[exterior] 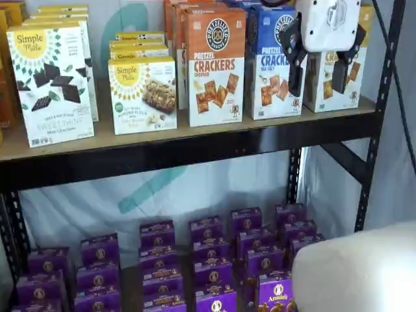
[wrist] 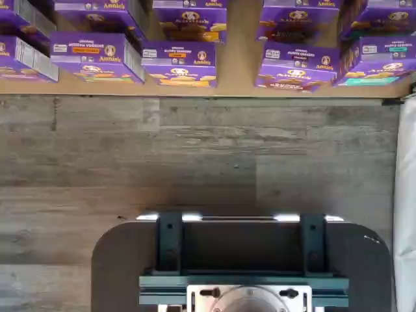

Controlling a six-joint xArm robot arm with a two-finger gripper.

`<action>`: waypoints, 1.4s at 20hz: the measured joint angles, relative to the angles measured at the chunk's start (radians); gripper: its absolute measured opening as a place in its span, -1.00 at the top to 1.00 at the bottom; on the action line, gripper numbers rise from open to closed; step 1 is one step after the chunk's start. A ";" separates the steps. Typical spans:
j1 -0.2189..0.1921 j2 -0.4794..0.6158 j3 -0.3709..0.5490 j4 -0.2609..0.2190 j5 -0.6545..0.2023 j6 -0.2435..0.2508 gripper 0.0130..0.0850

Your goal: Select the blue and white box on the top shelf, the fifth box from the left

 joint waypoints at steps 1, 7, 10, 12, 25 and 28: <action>-0.021 0.005 -0.005 0.023 0.010 -0.010 -1.00; -0.059 0.011 -0.007 0.069 0.018 -0.029 -1.00; -0.046 0.012 -0.004 0.054 0.008 -0.023 -1.00; -0.024 0.012 0.001 0.030 -0.005 -0.013 -1.00; 0.002 0.100 -0.026 -0.030 -0.168 -0.009 -1.00; -0.026 0.138 -0.061 -0.023 -0.196 -0.034 -1.00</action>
